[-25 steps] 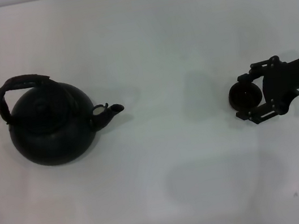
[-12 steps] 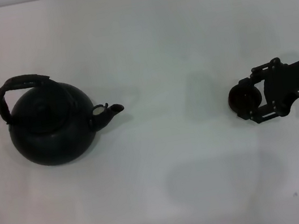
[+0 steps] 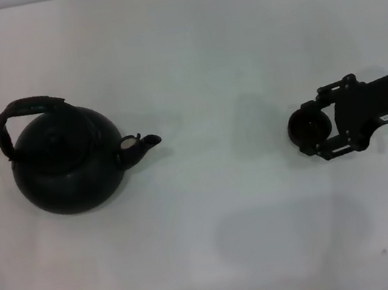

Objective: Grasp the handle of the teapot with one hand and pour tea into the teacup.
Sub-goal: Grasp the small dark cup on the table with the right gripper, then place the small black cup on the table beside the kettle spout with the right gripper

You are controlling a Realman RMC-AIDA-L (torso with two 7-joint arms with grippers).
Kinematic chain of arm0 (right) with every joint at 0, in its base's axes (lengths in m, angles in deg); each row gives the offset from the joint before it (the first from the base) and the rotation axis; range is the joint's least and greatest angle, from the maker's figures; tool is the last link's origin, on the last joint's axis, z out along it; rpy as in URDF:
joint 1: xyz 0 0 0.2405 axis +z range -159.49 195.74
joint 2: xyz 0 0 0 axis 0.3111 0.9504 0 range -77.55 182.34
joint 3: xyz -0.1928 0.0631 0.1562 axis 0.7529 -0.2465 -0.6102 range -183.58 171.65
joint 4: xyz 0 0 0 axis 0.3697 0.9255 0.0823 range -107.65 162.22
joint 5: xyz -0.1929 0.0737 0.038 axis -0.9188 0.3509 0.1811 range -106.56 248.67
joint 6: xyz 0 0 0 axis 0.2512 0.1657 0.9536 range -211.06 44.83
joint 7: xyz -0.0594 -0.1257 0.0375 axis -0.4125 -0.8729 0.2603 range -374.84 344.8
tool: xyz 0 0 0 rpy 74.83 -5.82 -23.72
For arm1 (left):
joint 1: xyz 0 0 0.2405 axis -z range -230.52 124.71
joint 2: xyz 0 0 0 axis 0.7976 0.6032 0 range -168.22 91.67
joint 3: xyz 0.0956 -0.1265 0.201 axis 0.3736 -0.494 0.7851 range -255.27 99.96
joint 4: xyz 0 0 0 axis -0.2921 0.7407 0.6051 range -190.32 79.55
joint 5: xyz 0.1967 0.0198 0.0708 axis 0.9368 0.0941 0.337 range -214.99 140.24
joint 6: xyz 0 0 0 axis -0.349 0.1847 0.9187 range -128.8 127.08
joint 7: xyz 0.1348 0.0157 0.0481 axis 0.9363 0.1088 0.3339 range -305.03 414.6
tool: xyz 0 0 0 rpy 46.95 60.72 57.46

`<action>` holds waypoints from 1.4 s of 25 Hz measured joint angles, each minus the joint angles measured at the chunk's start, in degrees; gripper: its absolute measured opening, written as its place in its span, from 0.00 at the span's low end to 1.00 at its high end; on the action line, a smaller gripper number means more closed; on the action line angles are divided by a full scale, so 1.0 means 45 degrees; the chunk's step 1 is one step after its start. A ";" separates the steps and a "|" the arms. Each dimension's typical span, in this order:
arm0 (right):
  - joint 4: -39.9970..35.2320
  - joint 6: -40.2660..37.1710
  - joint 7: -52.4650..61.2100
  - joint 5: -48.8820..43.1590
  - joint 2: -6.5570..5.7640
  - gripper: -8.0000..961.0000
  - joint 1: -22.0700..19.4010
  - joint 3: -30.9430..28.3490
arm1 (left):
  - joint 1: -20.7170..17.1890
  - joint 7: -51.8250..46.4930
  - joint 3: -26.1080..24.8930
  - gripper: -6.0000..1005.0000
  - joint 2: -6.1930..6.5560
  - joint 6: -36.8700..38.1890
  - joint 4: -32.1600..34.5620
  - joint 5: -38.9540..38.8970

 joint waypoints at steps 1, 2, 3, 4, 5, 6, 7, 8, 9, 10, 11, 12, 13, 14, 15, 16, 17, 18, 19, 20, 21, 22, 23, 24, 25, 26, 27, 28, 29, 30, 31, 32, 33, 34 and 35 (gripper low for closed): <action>-0.0061 0.0090 0.0036 0.0032 0.0011 0.75 0.0014 0.0013 | 0.0001 0.0000 0.0000 0.87 0.0001 0.0000 0.0003 0.0006; -0.0092 0.0130 0.0059 0.0047 0.0019 0.75 0.0027 0.0026 | 0.0002 0.0000 0.0000 0.87 0.0000 0.0000 0.0002 0.0009; -0.0110 0.0119 0.0072 0.0058 0.0024 0.76 0.0036 0.0040 | 0.0002 0.0000 0.0000 0.87 0.0001 0.0002 -0.0001 0.0010; -0.0114 0.0106 0.0077 0.0064 0.0028 0.76 0.0039 0.0050 | 0.0002 -0.0001 0.0000 0.87 0.0000 0.0005 -0.0004 0.0010; -0.0114 0.0049 0.0078 0.0066 0.0028 0.76 0.0041 0.0055 | 0.0001 0.0001 0.0000 0.87 -0.0004 0.0011 -0.0016 0.0010; -0.0114 0.0041 0.0083 0.0068 0.0029 0.76 0.0041 0.0053 | -0.0001 0.0001 0.0000 0.87 -0.0011 0.0017 -0.0030 0.0010; -0.0114 0.0041 0.0091 0.0074 0.0030 0.76 0.0043 0.0049 | -0.0010 0.0000 0.0000 0.87 -0.0012 0.0024 -0.0041 0.0010; -0.0124 0.0063 0.0111 0.0106 0.0029 0.76 0.0048 0.0052 | -0.0026 0.0000 0.0000 0.87 -0.0014 0.0030 -0.0044 0.0010; -0.0173 0.0112 0.0163 0.0146 0.0030 0.76 0.0054 0.0108 | -0.0049 0.0000 0.0000 0.87 -0.0016 0.0031 -0.0038 0.0010; -0.0223 0.0139 0.0231 0.0197 0.0034 0.76 0.0067 0.0232 | -0.0063 0.0000 -0.0002 0.87 -0.0017 0.0032 -0.0016 0.0010; -0.0270 0.0147 0.0310 0.0259 0.0043 0.76 0.0098 0.0419 | -0.0075 0.0000 0.0000 0.87 -0.0019 0.0033 0.0008 0.0011; -0.0302 0.0115 0.0376 0.0303 0.0043 0.76 0.0133 0.0603 | -0.0087 0.0000 0.0000 0.87 -0.0019 0.0035 0.0031 0.0010; -0.0318 0.0110 0.0433 0.0347 0.0055 0.76 0.0182 0.0810 | -0.0088 0.0000 0.0023 0.87 -0.0019 0.0037 0.0035 0.0011; -0.0333 0.0004 0.0494 0.0419 0.0063 0.76 0.0269 0.1100 | -0.0085 0.0000 0.0048 0.86 -0.0019 0.0038 0.0036 0.0010; -0.0350 -0.0050 0.0538 0.0468 0.0073 0.76 0.0340 0.1324 | -0.0076 0.0000 0.0082 0.86 -0.0020 0.0038 0.0036 0.0011; -0.0366 -0.0153 0.0603 0.0536 0.0082 0.77 0.0424 0.1584 | -0.0067 0.0001 0.0112 0.86 -0.0020 0.0038 0.0036 0.0011; -0.0374 -0.0274 0.0680 0.0629 0.0086 0.77 0.0513 0.1840 | -0.0056 0.0000 0.0137 0.86 -0.0020 0.0038 0.0037 0.0011; -0.0383 -0.0384 0.0736 0.0720 0.0090 0.77 0.0593 0.2047 | -0.0050 0.0000 0.0138 0.86 -0.0020 0.0038 0.0037 0.0011; -0.0391 -0.0508 0.0812 0.0820 0.0090 0.77 0.0690 0.2264 | -0.0050 0.0000 0.0139 0.86 -0.0020 0.0038 0.0037 0.0011; -0.0400 -0.0623 0.0866 0.0916 0.0090 0.77 0.0770 0.2452 | -0.0053 0.0000 0.0142 0.86 -0.0020 0.0039 0.0037 0.0011; -0.0402 -0.0694 0.0904 0.1005 0.0090 0.77 0.0838 0.2606 | -0.0068 0.0000 0.0148 0.86 -0.0020 0.0044 0.0037 0.0011; -0.0403 -0.0745 0.0930 0.1108 0.0091 0.77 0.0908 0.2720 | -0.0083 0.0000 0.0152 0.86 -0.0020 0.0052 0.0035 0.0011; -0.0396 -0.0780 0.0936 0.1201 0.0099 0.77 0.0971 0.2795 | -0.0097 0.0000 0.0154 0.86 -0.0020 0.0068 0.0032 0.0011; -0.0361 -0.0792 0.0940 0.1289 0.0122 0.77 0.1064 0.2881 | -0.0109 0.0000 0.0156 0.86 -0.0020 0.0079 0.0028 0.0011; -0.0307 -0.0830 0.0948 0.1322 0.0146 0.77 0.1133 0.2939 | -0.0125 0.0000 0.0157 0.86 -0.0020 0.0088 0.0024 0.0011; -0.0249 -0.0871 0.0957 0.1339 0.0174 0.77 0.1196 0.3016 | -0.0125 0.0000 0.0157 0.86 -0.0020 0.0088 0.0024 0.0011; -0.0207 -0.0930 0.0964 0.1338 0.0192 0.77 0.1227 0.3100 | -0.0139 0.0000 0.0156 0.86 -0.0020 0.0091 0.0022 0.0011; -0.0169 -0.1016 0.0969 0.1337 0.0208 0.78 0.1254 0.3209 | -0.0150 0.0001 0.0157 0.86 -0.0020 0.0094 0.0018 0.0010; -0.0134 -0.1112 0.0970 0.1332 0.0217 0.78 0.1266 0.3322 | -0.0158 0.0000 0.0158 0.86 -0.0020 0.0104 0.0016 0.0011; -0.0078 -0.1322 0.0972 0.1328 0.0220 0.78 0.1269 0.3537 | -0.0158 0.0000 0.0158 0.86 -0.0020 0.0104 0.0016 0.0011; -0.0078 -0.1322 0.0972 0.1328 0.0220 0.78 0.1269 0.3537 | -0.0165 0.0000 0.0156 0.86 -0.0020 0.0110 0.0016 0.0010; -0.0031 -0.1449 0.0972 0.1324 0.0220 0.78 0.1273 0.3633 | -0.0173 0.0000 0.0157 0.86 -0.0020 0.0115 0.0016 0.0010; 0.0039 -0.1519 0.0972 0.1321 0.0222 0.78 0.1279 0.3700 | -0.0174 0.0000 0.0157 0.86 -0.0020 0.0116 0.0016 0.0010; 0.0112 -0.1579 0.0972 0.1321 0.0223 0.78 0.1289 0.3750 | -0.0175 0.0000 0.0157 0.86 -0.0020 0.0116 0.0015 0.0010; 0.0168 -0.1605 0.0969 0.1325 0.0223 0.78 0.1303 0.3775 | -0.0175 0.0000 0.0157 0.86 -0.0020 0.0116 0.0016 0.0010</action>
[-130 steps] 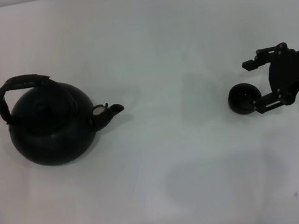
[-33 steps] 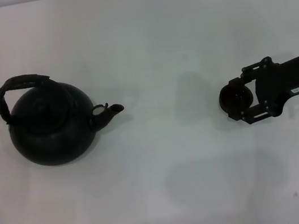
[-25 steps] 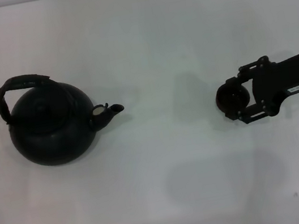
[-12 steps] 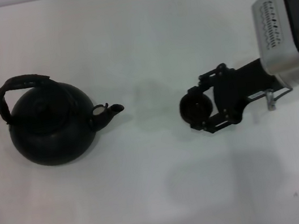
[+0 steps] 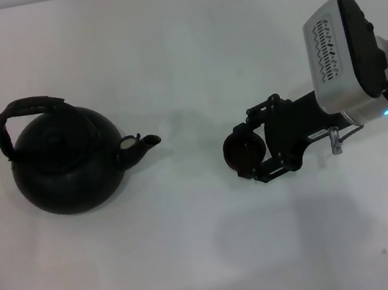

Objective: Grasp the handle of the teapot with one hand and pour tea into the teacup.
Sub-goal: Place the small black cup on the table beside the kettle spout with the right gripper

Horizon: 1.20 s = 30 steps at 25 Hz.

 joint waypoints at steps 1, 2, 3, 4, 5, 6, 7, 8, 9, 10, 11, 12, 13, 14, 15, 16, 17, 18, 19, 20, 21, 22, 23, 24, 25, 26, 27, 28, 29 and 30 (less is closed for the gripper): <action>0.0058 -0.0034 -0.0008 0.0015 0.0000 0.78 0.0017 0.0025 | 0.0000 0.0000 -0.0001 0.86 0.0000 0.0000 -0.0001 0.0000; 0.0112 -0.0064 -0.0016 0.0033 -0.0002 0.78 0.0038 0.0042 | 0.0000 0.0000 0.0000 0.86 0.0000 -0.0001 -0.0006 0.0000; 0.0138 -0.0092 -0.0018 0.0038 -0.0001 0.78 0.0048 0.0047 | -0.0001 0.0000 0.0000 0.86 0.0000 0.0000 -0.0011 0.0000; 0.0157 -0.0118 -0.0018 0.0043 0.0004 0.78 0.0053 0.0049 | -0.0001 0.0000 0.0006 0.86 0.0000 0.0000 -0.0018 0.0000; 0.0179 -0.0140 -0.0020 0.0046 0.0004 0.79 0.0054 0.0050 | -0.0001 0.0000 0.0011 0.86 0.0000 0.0000 -0.0019 0.0000; 0.0195 -0.0142 -0.0020 0.0047 0.0004 0.79 0.0058 0.0050 | 0.0000 0.0000 0.0029 0.86 0.0000 0.0000 -0.0019 0.0000; 0.0243 -0.0144 -0.0018 0.0050 0.0004 0.79 0.0068 0.0051 | 0.0000 0.0000 0.0061 0.86 0.0000 0.0000 -0.0020 0.0000; 0.0243 -0.0144 -0.0018 0.0050 0.0004 0.79 0.0068 0.0051 | -0.0001 0.0000 0.0100 0.86 0.0000 0.0000 -0.0019 0.0000; 0.0279 -0.0145 -0.0014 0.0053 0.0003 0.79 0.0080 0.0050 | 0.0000 0.0000 0.0130 0.86 0.0000 0.0000 -0.0020 0.0000; 0.0302 -0.0149 -0.0013 0.0055 0.0003 0.79 0.0090 0.0050 | 0.0000 0.0000 0.0144 0.86 0.0000 -0.0001 -0.0022 0.0000; 0.0326 -0.0152 -0.0013 0.0056 0.0004 0.79 0.0092 0.0050 | -0.0001 0.0000 0.0150 0.86 0.0000 0.0000 -0.0029 0.0000; 0.0345 -0.0155 -0.0012 0.0058 0.0003 0.79 0.0097 0.0051 | -0.0003 0.0000 0.0151 0.86 0.0000 0.0000 -0.0033 0.0000; 0.0361 -0.0157 -0.0013 0.0060 0.0003 0.79 0.0099 0.0051 | -0.0011 0.0000 0.0152 0.86 0.0000 0.0000 -0.0034 0.0000; 0.0368 -0.0159 -0.0022 0.0062 0.0003 0.79 0.0099 0.0051 | -0.0047 0.0000 0.0155 0.86 0.0000 0.0000 -0.0030 0.0000; 0.0373 -0.0168 -0.0069 0.0088 0.0003 0.79 0.0099 0.0051 | -0.0084 0.0000 0.0156 0.86 0.0000 0.0000 -0.0017 0.0000; 0.0373 -0.0168 -0.0069 0.0088 0.0003 0.79 0.0099 0.0051 | -0.0110 0.0000 0.0157 0.86 0.0000 0.0002 0.0002 0.0000; 0.0374 -0.0177 -0.0099 0.0118 0.0003 0.80 0.0093 0.0050 | -0.0127 0.0000 0.0156 0.86 0.0000 0.0010 0.0009 0.0000; 0.0377 -0.0194 -0.0132 0.0157 0.0003 0.80 0.0079 0.0051 | -0.0133 0.0000 0.0156 0.86 0.0000 0.0019 0.0011 0.0000; 0.0380 -0.0214 -0.0146 0.0178 0.0003 0.80 0.0068 0.0052 | -0.0134 0.0000 0.0156 0.86 0.0000 0.0020 0.0012 0.0000; 0.0395 -0.0259 -0.0157 0.0184 0.0003 0.80 0.0048 0.0071 | -0.0138 0.0000 0.0157 0.86 0.0000 0.0023 0.0014 0.0000; 0.0395 -0.0259 -0.0157 0.0184 0.0003 0.80 0.0048 0.0071 | -0.0147 0.0000 0.0157 0.86 0.0000 0.0025 0.0016 0.0000; 0.0424 -0.0271 -0.0158 0.0174 0.0004 0.80 0.0049 0.0081 | -0.0149 0.0000 0.0156 0.86 0.0000 0.0025 0.0017 0.0000; 0.0453 -0.0274 -0.0159 0.0166 0.0003 0.80 0.0056 0.0088 | -0.0153 0.0000 0.0157 0.86 0.0000 0.0026 0.0019 0.0000; 0.0485 -0.0277 -0.0160 0.0166 -0.0002 0.80 0.0071 0.0089 | -0.0157 0.0000 0.0156 0.86 0.0000 0.0027 0.0019 0.0000; 0.0517 -0.0281 -0.0161 0.0166 -0.0005 0.80 0.0085 0.0090 | -0.0157 0.0000 0.0157 0.86 0.0000 0.0028 0.0020 0.0000; 0.0538 -0.0291 -0.0161 0.0164 -0.0011 0.80 0.0092 0.0090 | -0.0157 0.0000 0.0156 0.86 0.0000 0.0029 0.0020 0.0000; 0.0542 -0.0307 -0.0162 0.0155 -0.0011 0.80 0.0091 0.0089 | -0.0157 0.0000 0.0156 0.86 0.0000 0.0032 0.0020 0.0000; 0.0550 -0.0336 -0.0163 0.0138 -0.0013 0.80 0.0088 0.0089 | -0.0157 0.0000 0.0156 0.86 0.0000 0.0033 0.0020 0.0000; 0.0561 -0.0352 -0.0164 0.0131 -0.0014 0.80 0.0084 0.0089 | -0.0157 0.0000 0.0155 0.86 0.0000 0.0035 0.0020 0.0000; 0.0567 -0.0358 -0.0164 0.0131 -0.0015 0.81 0.0081 0.0090 | -0.0156 0.0000 0.0154 0.86 0.0000 0.0038 0.0020 0.0000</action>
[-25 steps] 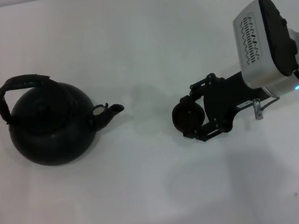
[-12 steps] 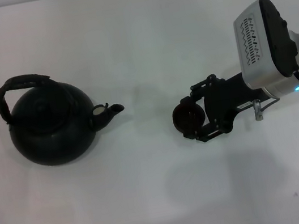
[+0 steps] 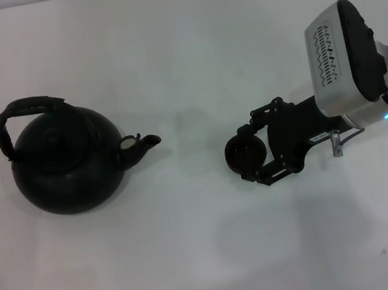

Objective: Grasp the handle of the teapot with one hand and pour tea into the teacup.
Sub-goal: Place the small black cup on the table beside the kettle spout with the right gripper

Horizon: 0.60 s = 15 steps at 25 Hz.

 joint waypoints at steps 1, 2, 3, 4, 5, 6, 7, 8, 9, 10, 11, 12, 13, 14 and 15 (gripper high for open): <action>0.0005 -0.0002 -0.0001 0.0002 -0.0002 0.81 -0.0003 0.0000 | -0.0001 0.0000 0.0000 0.86 0.0000 0.0000 0.0000 0.0000; 0.0005 -0.0004 -0.0006 0.0009 -0.0008 0.81 -0.0003 0.0000 | 0.0000 0.0001 0.0000 0.86 0.0000 0.0001 0.0000 0.0000; 0.0006 -0.0004 -0.0013 0.0022 -0.0014 0.81 -0.0004 0.0000 | -0.0001 0.0001 0.0000 0.86 0.0000 0.0001 0.0000 0.0000; 0.0005 -0.0003 -0.0025 0.0043 -0.0018 0.81 -0.0003 -0.0001 | -0.0001 0.0002 0.0000 0.86 0.0000 0.0001 0.0000 0.0000; 0.0006 0.0004 -0.0040 0.0051 -0.0020 0.81 -0.0002 -0.0006 | -0.0001 0.0007 0.0000 0.86 0.0000 0.0002 0.0000 0.0000; 0.0005 0.0030 -0.0052 0.0061 -0.0022 0.82 0.0000 -0.0022 | 0.0000 0.0012 0.0001 0.86 0.0000 0.0006 0.0000 0.0000; -0.0005 0.0092 -0.0061 0.0075 -0.0025 0.82 0.0001 -0.0046 | -0.0001 0.0014 0.0001 0.86 0.0000 0.0013 0.0001 0.0000; -0.0060 0.0140 -0.0065 0.0090 -0.0031 0.82 -0.0003 -0.0076 | 0.0000 0.0016 0.0000 0.86 0.0000 0.0018 0.0000 0.0000; -0.0130 0.0200 -0.0066 0.0117 -0.0038 0.82 -0.0020 -0.0104 | -0.0001 0.0018 0.0001 0.86 0.0000 0.0029 0.0000 0.0000; -0.0221 0.0231 -0.0067 0.0167 -0.0055 0.82 -0.0051 -0.0137 | 0.0000 0.0019 0.0000 0.86 0.0000 0.0059 0.0001 0.0000; -0.0281 0.0288 -0.0068 0.0232 -0.0066 0.82 -0.0075 -0.0176 | -0.0001 0.0020 0.0000 0.86 0.0000 0.0093 0.0001 0.0000; -0.0346 0.0353 -0.0068 0.0315 -0.0080 0.82 -0.0093 -0.0239 | -0.0004 0.0020 0.0000 0.86 0.0000 0.0130 0.0000 0.0000; -0.0389 0.0439 -0.0068 0.0367 -0.0092 0.82 -0.0104 -0.0329 | -0.0009 0.0020 0.0000 0.86 0.0000 0.0153 0.0001 0.0000; -0.0427 0.0561 -0.0068 0.0397 -0.0097 0.82 -0.0109 -0.0444 | -0.0012 0.0020 0.0011 0.86 0.0000 0.0172 0.0001 0.0002; -0.0549 0.0909 -0.0068 0.0422 -0.0102 0.82 -0.0114 -0.0815 | -0.0018 0.0020 0.0040 0.86 0.0000 0.0178 0.0000 0.0006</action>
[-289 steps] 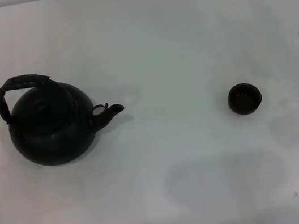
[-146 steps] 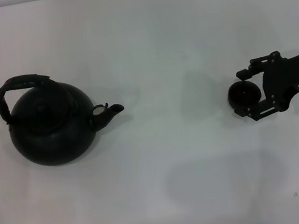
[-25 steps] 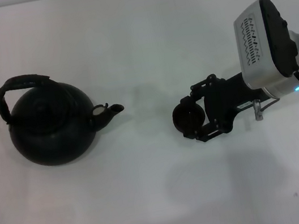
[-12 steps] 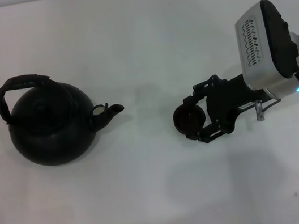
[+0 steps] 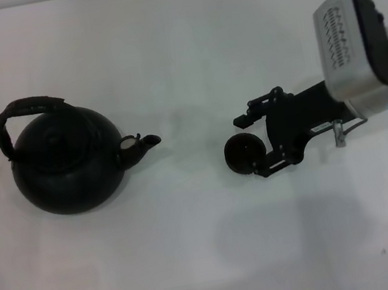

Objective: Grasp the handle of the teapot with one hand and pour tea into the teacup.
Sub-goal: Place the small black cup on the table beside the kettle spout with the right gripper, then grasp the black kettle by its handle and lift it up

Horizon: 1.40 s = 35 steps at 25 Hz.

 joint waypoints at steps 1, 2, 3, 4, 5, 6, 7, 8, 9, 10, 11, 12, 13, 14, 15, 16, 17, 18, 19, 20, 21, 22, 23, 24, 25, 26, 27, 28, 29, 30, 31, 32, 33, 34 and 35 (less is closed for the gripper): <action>0.0000 0.0000 0.0000 0.0000 0.0000 0.82 0.0000 0.0000 | -0.0002 0.0000 0.0086 0.86 0.0003 0.0013 -0.0001 0.0006; -0.0074 0.0147 0.0000 0.0008 -0.0001 0.82 -0.0010 -0.0165 | -0.0001 0.0000 0.0175 0.86 0.0008 0.0026 0.0000 0.0010; -0.0187 0.0336 0.0000 0.0026 0.0002 0.82 -0.0045 -0.0347 | 0.0002 0.0000 0.0290 0.86 0.0013 0.0034 0.0000 0.0012; -0.0355 0.0483 -0.0001 0.0074 0.0003 0.82 -0.0116 -0.0523 | 0.0013 0.0000 0.0426 0.86 0.0017 0.0046 0.0000 0.0012; -0.0526 0.0625 -0.0008 0.0141 0.0005 0.82 -0.0207 -0.0654 | 0.0036 0.0000 0.0647 0.86 0.0017 0.0063 0.0001 0.0014; -0.0746 0.0688 -0.0017 0.0234 0.0002 0.82 -0.0337 -0.0767 | 0.0063 0.0000 0.0842 0.86 0.0018 0.0091 0.0001 0.0015; -0.0969 0.0732 -0.0024 0.0302 -0.0003 0.82 -0.0451 -0.0845 | 0.0089 0.0000 0.1030 0.86 0.0019 0.0114 0.0000 0.0015; -0.1213 0.0749 -0.0028 0.0364 -0.0014 0.82 -0.0593 -0.0937 | 0.0125 0.0000 0.1259 0.86 0.0020 0.0143 0.0005 0.0015; -0.1461 0.0774 -0.0030 0.0382 -0.0018 0.82 -0.0732 -0.1039 | 0.0161 0.0000 0.1416 0.86 0.0020 0.0159 0.0008 0.0015; -0.1677 0.0773 -0.0032 0.0395 -0.0023 0.82 -0.0849 -0.1155 | 0.0202 0.0000 0.1588 0.86 0.0021 0.0180 0.0013 0.0014; -0.1856 0.0772 -0.0032 0.0407 -0.0023 0.82 -0.0942 -0.1289 | 0.0265 -0.0001 0.1839 0.86 0.0022 0.0207 0.0019 0.0013; -0.1941 0.0773 -0.0043 0.0432 -0.0023 0.82 -0.1002 -0.1425 | 0.0306 -0.0009 0.1995 0.86 0.0024 0.0221 0.0019 0.0015; -0.2014 0.0776 -0.0069 0.0460 -0.0028 0.82 -0.1048 -0.1570 | 0.0395 -0.0030 0.2350 0.86 0.0030 0.0254 0.0020 0.0014; -0.2022 0.0777 -0.0114 0.0482 -0.0032 0.82 -0.1078 -0.1726 | 0.0449 -0.0051 0.2650 0.86 0.0033 0.0279 0.0020 0.0014; -0.2015 0.0773 -0.0175 0.0503 -0.0038 0.82 -0.1094 -0.1899 | 0.0517 -0.0060 0.2942 0.86 0.0035 0.0313 0.0020 0.0016; -0.1990 0.0774 -0.0222 0.0510 -0.0042 0.82 -0.1104 -0.2003 | 0.0578 -0.0064 0.3213 0.86 0.0036 0.0338 0.0020 0.0019; -0.1937 0.0773 -0.0284 0.0516 -0.0042 0.82 -0.1113 -0.2110 | 0.0618 -0.0065 0.3385 0.86 0.0037 0.0354 0.0020 0.0024; -0.1880 0.0774 -0.0341 0.0521 -0.0043 0.82 -0.1118 -0.2198 | 0.0688 -0.0071 0.3550 0.86 0.0039 0.0365 0.0020 0.0042; -0.1838 0.0776 -0.0383 0.0522 -0.0042 0.82 -0.1122 -0.2250 | 0.0743 -0.0079 0.3653 0.86 0.0039 0.0370 0.0020 0.0065; -0.1783 0.0774 -0.0446 0.0525 -0.0041 0.82 -0.1125 -0.2292 | 0.0792 -0.0094 0.3690 0.86 0.0038 0.0370 0.0019 0.0080; -0.1741 0.0772 -0.0497 0.0526 -0.0041 0.82 -0.1123 -0.2316 | 0.0853 -0.0130 0.3707 0.86 0.0034 0.0364 0.0001 0.0093; -0.1705 0.0765 -0.0547 0.0541 -0.0040 0.82 -0.1120 -0.2321 | 0.0914 -0.0182 0.3716 0.86 0.0031 0.0337 -0.0019 0.0102; -0.1671 0.0749 -0.0606 0.0572 -0.0038 0.82 -0.1119 -0.2326 | 0.1000 -0.0289 0.3717 0.86 0.0033 0.0288 -0.0055 0.0107; -0.1637 0.0738 -0.0657 0.0610 -0.0037 0.82 -0.1119 -0.2327 | 0.1079 -0.0453 0.3720 0.86 0.0038 0.0208 -0.0086 0.0115; -0.1603 0.0714 -0.0710 0.0657 -0.0036 0.82 -0.1119 -0.2329 | 0.1134 -0.0607 0.3721 0.86 0.0042 0.0136 -0.0100 0.0120; -0.1562 0.0695 -0.0755 0.0695 -0.0036 0.82 -0.1119 -0.2330 | 0.1164 -0.0787 0.3722 0.86 0.0045 0.0025 -0.0086 0.0121; -0.1523 0.0680 -0.0799 0.0714 -0.0036 0.82 -0.1118 -0.2330 | 0.1184 -0.0924 0.3724 0.86 0.0046 -0.0068 -0.0062 0.0121; -0.1491 0.0664 -0.0833 0.0720 -0.0036 0.82 -0.1116 -0.2336 | 0.1219 -0.1031 0.3718 0.86 0.0045 -0.0178 -0.0032 0.0121; -0.1450 0.0648 -0.0873 0.0721 -0.0035 0.82 -0.1116 -0.2347 | 0.1251 -0.1079 0.3710 0.86 0.0046 -0.0264 -0.0013 0.0118; -0.1386 0.0631 -0.0916 0.0722 -0.0035 0.82 -0.1107 -0.2397 | 0.1299 -0.1104 0.3702 0.86 0.0046 -0.0363 -0.0006 0.0115; -0.1315 0.0622 -0.0954 0.0725 -0.0035 0.82 -0.1086 -0.2450 | 0.1327 -0.1104 0.3703 0.86 0.0044 -0.0441 -0.0005 0.0115; -0.1240 0.0613 -0.0989 0.0728 -0.0035 0.82 -0.1062 -0.2512 | 0.1368 -0.1105 0.3705 0.86 0.0042 -0.0558 -0.0004 0.0114; -0.1201 0.0612 -0.1011 0.0733 -0.0035 0.82 -0.1048 -0.2566 | 0.1424 -0.1106 0.3717 0.85 0.0034 -0.0718 -0.0003 0.0113; -0.1170 0.0609 -0.1032 0.0737 -0.0035 0.82 -0.1041 -0.2616 | 0.1444 -0.1106 0.3719 0.84 0.0030 -0.0778 -0.0004 0.0113; -0.1157 0.0612 -0.1053 0.0744 -0.0035 0.82 -0.1036 -0.2645 | 0.1478 -0.1108 0.3724 0.83 0.0026 -0.0878 -0.0011 0.0114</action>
